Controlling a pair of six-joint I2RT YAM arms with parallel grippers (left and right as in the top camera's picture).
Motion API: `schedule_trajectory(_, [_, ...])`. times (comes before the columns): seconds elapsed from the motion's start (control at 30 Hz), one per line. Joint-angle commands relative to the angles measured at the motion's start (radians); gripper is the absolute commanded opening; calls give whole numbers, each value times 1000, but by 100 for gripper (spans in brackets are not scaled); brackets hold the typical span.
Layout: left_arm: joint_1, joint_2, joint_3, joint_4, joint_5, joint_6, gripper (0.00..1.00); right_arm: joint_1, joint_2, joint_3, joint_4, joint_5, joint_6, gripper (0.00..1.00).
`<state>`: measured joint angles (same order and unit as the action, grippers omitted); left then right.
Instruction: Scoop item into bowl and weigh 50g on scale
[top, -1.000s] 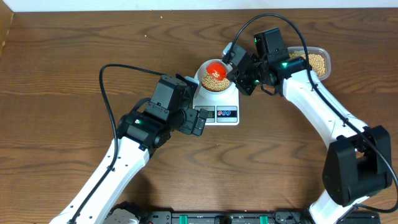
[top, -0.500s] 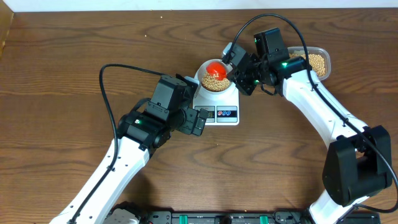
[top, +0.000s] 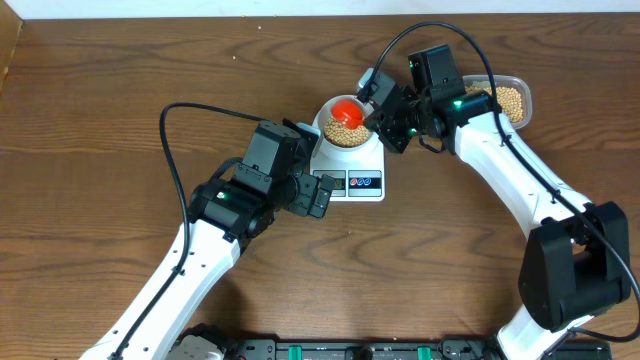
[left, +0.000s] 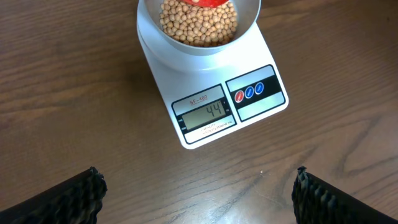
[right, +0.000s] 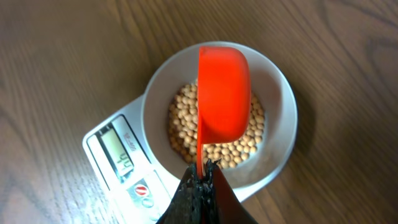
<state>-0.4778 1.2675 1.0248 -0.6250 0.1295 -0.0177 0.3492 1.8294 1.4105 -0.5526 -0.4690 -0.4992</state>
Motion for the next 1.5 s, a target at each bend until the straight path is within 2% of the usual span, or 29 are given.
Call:
schedule_trajectory(0.0, [3,-11,-7,-3,9,18,98,-28,-41,-4,11,-97,16,1])
schedule_trajectory(0.17, [3,-11,-7,-3,9,18,98,-51,-57,-4,18,-103,-16,1])
schedule_trajectory(0.43, [3,-11,-7,-3,9,18,98,-34,-80,-4,11,-117,-217,1])
schedule_trajectory(0.5, [3,-11,-7,-3,9,18,98,-39,-90,-4,20,-117,-211,1])
schedule_trajectory(0.6, [3,-11,-7,-3,9,18,98,-68,-120,-4,47,-117,-130,1])
schedule_trajectory(0.83, [3,-11,-7,-3,9,18,98,-224,-232,-4,57,-133,20,1])
schedule_trajectory(1.17, [3,-11,-7,-3,9,18,98,-463,-279,-5,-82,-219,24,1])
schedule_trajectory(1.47, [3,-11,-7,-3,9,18,98,-509,-279,-5,-151,-199,23,1])
